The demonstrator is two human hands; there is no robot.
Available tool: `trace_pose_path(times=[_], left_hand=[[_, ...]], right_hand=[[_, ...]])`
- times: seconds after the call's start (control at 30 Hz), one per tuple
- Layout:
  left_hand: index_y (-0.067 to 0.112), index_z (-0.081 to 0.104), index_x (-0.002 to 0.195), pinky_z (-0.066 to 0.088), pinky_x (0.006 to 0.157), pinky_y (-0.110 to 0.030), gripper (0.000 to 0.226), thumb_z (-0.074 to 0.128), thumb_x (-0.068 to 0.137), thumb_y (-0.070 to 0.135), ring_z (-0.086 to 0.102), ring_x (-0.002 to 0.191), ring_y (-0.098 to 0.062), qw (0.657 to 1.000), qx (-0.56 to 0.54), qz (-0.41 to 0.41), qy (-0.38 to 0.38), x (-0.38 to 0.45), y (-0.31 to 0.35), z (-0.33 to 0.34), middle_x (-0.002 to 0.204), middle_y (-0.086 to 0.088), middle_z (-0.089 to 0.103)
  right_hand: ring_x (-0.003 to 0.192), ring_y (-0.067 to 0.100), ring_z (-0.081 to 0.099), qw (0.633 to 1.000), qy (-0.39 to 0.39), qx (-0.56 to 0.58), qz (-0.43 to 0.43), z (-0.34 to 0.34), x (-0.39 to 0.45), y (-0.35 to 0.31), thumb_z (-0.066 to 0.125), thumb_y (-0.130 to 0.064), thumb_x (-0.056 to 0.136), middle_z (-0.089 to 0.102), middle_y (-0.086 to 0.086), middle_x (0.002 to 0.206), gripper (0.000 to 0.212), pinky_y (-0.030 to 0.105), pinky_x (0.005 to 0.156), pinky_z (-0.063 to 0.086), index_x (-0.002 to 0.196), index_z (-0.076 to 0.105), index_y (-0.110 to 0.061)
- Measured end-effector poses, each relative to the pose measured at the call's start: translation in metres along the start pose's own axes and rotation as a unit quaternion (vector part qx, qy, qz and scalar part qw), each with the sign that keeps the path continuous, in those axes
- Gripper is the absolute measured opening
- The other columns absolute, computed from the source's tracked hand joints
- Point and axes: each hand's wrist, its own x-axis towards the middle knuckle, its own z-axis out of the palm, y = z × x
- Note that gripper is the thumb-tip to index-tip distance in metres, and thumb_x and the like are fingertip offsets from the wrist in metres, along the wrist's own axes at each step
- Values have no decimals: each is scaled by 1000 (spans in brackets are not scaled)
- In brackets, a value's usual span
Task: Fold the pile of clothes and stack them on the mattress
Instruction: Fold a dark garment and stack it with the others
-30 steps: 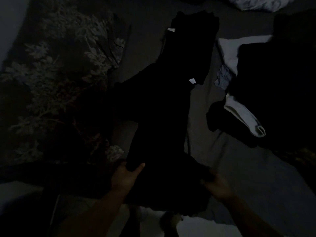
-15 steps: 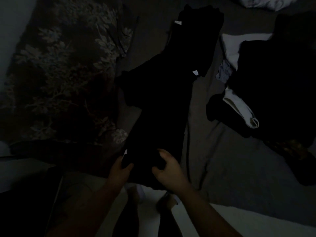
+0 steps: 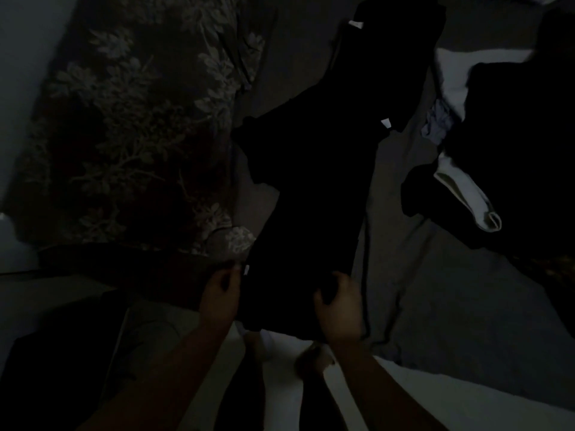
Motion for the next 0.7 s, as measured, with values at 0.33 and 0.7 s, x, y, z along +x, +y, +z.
trace_pose_path(times=[0.33,0.7], left_hand=[[9,46,129,43,96,-37,46,54,91,32,53,118,-32,943,310,103,-64,5,33,45,129,-16,55],[3,68,104,45,87,-25,54,38,81,42,65,102,-20,884,375,152,-231,-2,30,11,106,-18,68]], right_hand=[[119,30,54,947,-206,173,177,-21,34,35,58,-16,92,58,14,125,39,31,99,42,128,53,-4],[102,17,62,935,-250,110,227,-47,-3,84,58,-76,67,65,-1,113,72,38,93,49,120,58,-28]])
